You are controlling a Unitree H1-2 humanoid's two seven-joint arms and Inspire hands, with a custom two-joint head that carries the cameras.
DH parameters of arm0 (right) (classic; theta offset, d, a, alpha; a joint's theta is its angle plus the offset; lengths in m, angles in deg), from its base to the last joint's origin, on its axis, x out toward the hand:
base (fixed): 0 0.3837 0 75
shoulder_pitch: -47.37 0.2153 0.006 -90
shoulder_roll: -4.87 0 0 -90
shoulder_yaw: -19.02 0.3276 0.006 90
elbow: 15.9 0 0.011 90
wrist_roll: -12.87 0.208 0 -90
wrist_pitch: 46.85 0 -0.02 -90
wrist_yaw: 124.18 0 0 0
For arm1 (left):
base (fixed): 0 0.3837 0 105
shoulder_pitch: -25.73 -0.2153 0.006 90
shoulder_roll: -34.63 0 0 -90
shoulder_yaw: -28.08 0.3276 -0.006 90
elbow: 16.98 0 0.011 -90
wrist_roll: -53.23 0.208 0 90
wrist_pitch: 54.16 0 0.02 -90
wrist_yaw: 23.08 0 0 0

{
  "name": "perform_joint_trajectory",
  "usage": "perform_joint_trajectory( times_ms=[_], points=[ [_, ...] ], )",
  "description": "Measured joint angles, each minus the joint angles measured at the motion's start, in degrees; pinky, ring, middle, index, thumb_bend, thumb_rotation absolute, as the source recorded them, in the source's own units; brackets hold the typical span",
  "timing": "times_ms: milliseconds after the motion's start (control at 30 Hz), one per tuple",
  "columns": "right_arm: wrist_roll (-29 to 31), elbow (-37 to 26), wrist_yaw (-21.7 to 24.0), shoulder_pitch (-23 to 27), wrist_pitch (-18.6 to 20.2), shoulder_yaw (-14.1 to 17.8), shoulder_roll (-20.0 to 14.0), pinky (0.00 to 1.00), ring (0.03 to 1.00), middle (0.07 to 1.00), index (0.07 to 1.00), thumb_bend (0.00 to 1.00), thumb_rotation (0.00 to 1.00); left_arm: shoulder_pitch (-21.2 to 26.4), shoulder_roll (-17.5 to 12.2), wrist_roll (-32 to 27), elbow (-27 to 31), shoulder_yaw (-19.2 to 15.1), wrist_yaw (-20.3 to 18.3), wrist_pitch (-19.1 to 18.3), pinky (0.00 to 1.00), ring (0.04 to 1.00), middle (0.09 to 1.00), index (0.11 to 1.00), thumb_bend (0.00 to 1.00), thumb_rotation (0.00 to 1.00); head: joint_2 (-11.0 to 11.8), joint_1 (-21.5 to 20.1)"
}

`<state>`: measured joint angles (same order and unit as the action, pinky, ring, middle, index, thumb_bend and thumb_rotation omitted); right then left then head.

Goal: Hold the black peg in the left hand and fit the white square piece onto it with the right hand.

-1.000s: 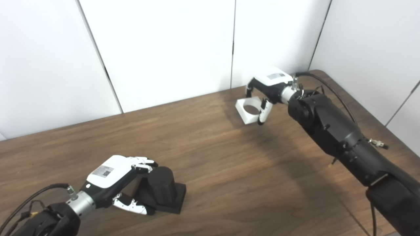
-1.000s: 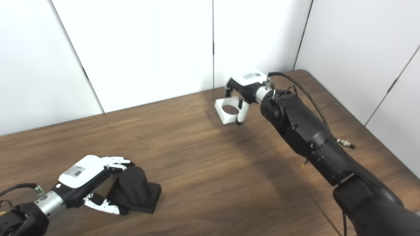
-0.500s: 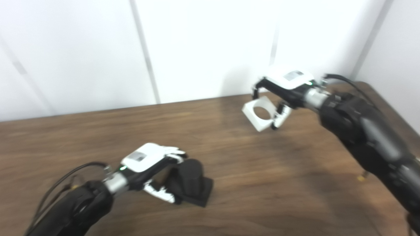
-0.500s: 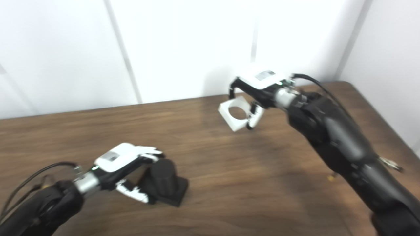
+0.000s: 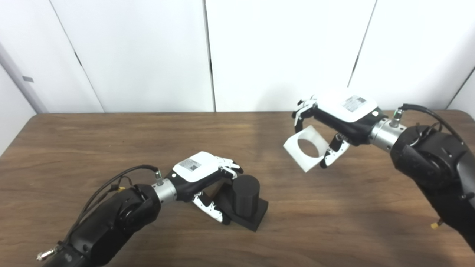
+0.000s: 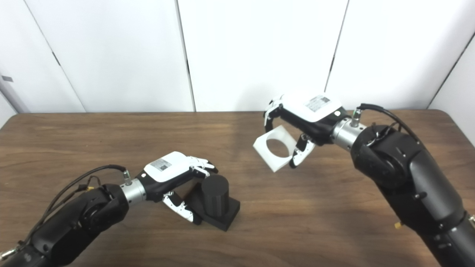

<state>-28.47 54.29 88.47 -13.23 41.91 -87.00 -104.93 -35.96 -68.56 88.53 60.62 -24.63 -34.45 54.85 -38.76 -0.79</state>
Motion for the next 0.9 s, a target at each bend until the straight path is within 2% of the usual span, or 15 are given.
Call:
perform_joint_trajectory(
  times_ms=[300,700,900],
  points=[
    [1.0,-1.6,2.0,-0.1,0.0,-1.3,3.4,0.73,0.855,0.788,0.479,0.52,0.13,0.1,0.5,0.6,0.1,0.0,-0.1,-0.3,0.86,0.887,0.855,0.493,0.52,0.08,-0.3,0.3],
    [1.4,-1.4,1.9,-1.4,-1.3,-2.8,8.3,0.73,0.846,0.788,0.48,0.52,0.13,0.4,1.7,0.9,-0.8,0.0,0.0,-0.3,0.86,0.891,0.854,0.492,0.52,0.08,0.4,0.8],
    [1.3,-0.9,1.9,-2.4,-1.5,-3.6,9.3,0.72,0.846,0.792,0.479,0.52,0.13,0.5,1.9,1.4,-0.8,0.0,0.0,-0.3,0.87,0.899,0.856,0.493,0.52,0.08,0.1,1.4]
  ],
)
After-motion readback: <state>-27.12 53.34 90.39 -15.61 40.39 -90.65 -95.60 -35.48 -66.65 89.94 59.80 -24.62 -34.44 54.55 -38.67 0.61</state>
